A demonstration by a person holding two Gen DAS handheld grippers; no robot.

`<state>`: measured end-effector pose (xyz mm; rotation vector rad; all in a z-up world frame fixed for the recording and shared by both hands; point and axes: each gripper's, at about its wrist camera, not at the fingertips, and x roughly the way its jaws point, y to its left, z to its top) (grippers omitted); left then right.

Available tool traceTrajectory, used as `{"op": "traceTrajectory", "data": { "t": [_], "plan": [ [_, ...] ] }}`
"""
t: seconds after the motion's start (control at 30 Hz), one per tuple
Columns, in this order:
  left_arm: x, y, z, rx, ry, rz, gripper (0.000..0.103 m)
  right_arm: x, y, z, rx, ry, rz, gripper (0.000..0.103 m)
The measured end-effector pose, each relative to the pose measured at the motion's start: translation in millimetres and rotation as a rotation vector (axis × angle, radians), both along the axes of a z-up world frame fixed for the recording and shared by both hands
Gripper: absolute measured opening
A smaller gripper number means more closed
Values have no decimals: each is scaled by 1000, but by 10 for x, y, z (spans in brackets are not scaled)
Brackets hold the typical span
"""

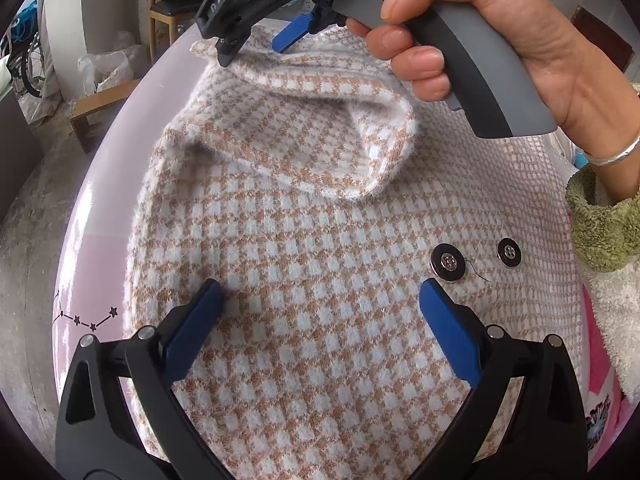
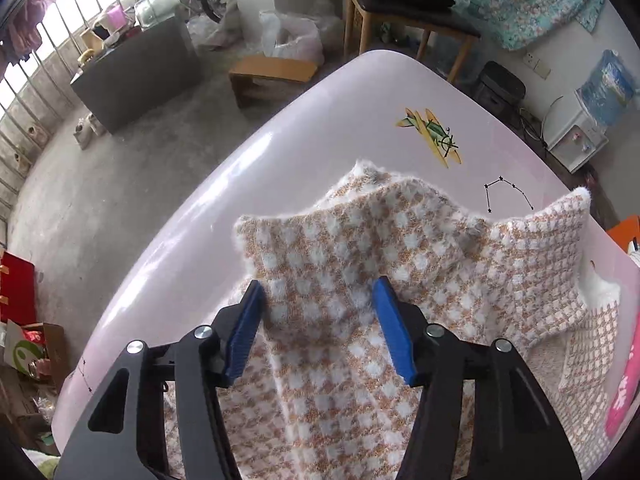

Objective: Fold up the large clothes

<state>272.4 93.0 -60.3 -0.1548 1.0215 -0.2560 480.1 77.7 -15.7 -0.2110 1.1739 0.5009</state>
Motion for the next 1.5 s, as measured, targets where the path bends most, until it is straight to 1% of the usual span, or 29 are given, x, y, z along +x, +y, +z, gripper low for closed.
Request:
{"op": "traceTrajectory", "data": {
  "t": [0.03, 0.07, 0.13, 0.3, 0.4, 0.47, 0.5, 0.57, 0.63, 0.67, 0.73, 0.8, 0.83, 0.87, 0.9, 0.93, 0.97, 1.03, 1.13, 1.3, 1.33, 1.43, 1.5],
  "plan": [
    [0, -9, 0, 4, 1, -2, 95, -18, -54, 39, 41, 18, -5, 25],
    [2, -38, 13, 8, 1, -2, 95, -39, -119, 82, 71, 25, -18, 12],
    [1, -46, 16, 2, -1, 4, 95, -88, -219, 220, 89, -11, -35, 11],
    [-15, -31, -5, -18, -16, 16, 95, -292, -689, 733, 233, -101, -116, 9],
    [-45, -19, -18, -27, -29, 18, 95, -532, -1086, 1077, 319, -171, -179, 9],
    [-64, -1, -30, -36, -35, 16, 95, -774, -1417, 1255, 367, -218, -224, 9],
    [-71, 7, -33, -39, -37, 15, 95, -924, -1592, 1316, 392, -237, -247, 9],
    [-79, 19, -38, -44, -38, 15, 95, -1219, -1923, 1347, 426, -259, -294, 9],
    [-76, 35, -43, -45, -33, 16, 95, -1515, -2217, 1270, 445, -256, -344, 9],
    [-73, 41, -43, -46, -30, 17, 95, -1666, -2367, 1191, 459, -240, -369, 9],
    [-52, 59, -37, -47, -21, 21, 95, -1932, -2640, 982, 477, -198, -425, 9],
    [-27, 66, -32, -44, -10, 26, 95, -2199, -2875, 714, 465, -148, -486, 13],
    [-21, 61, -32, -39, -4, 27, 95, -2330, -2980, 574, 452, -121, -514, 16],
    [-3, 51, -28, -31, 1, 28, 95, -2453, -3066, 441, 439, -96, -547, 27],
    [1, 36, -30, -20, 5, 26, 95, -2571, -3163, 312, 433, -64, -581, 41],
    [6, 19, -30, -6, 5, 22, 95, -2682, -3258, 195, 431, -37, -610, 47],
    [6, 7, -32, 6, 1, 20, 95, -2768, -3326, 103, 438, -19, -634, 49],
    [5, -17, -32, 23, -5, 19, 95, -2890, -3502, -16, 474, 11, -672, 50],
    [-11, -9, -33, 16, -15, 23, 95, -2854, -3682, -90, 524, 31, -711, 50],
    [-19, 86, 3, -47, -9, 40, 95, -2448, -3686, -204, 562, 73, -705, 50],
    [-20, 113, 28, -50, -11, 50, 95, -2351, -3645, -220, 551, 82, -700, 50],
    [-44, 193, 178, -30, -75, 81, 95, -2082, -3567, -300, 474, 86, -697, 50],
    [-20, 234, 271, -15, -103, 89, 95, -1911, -3573, -395, 456, 103, -703, 49]
  ]
}}
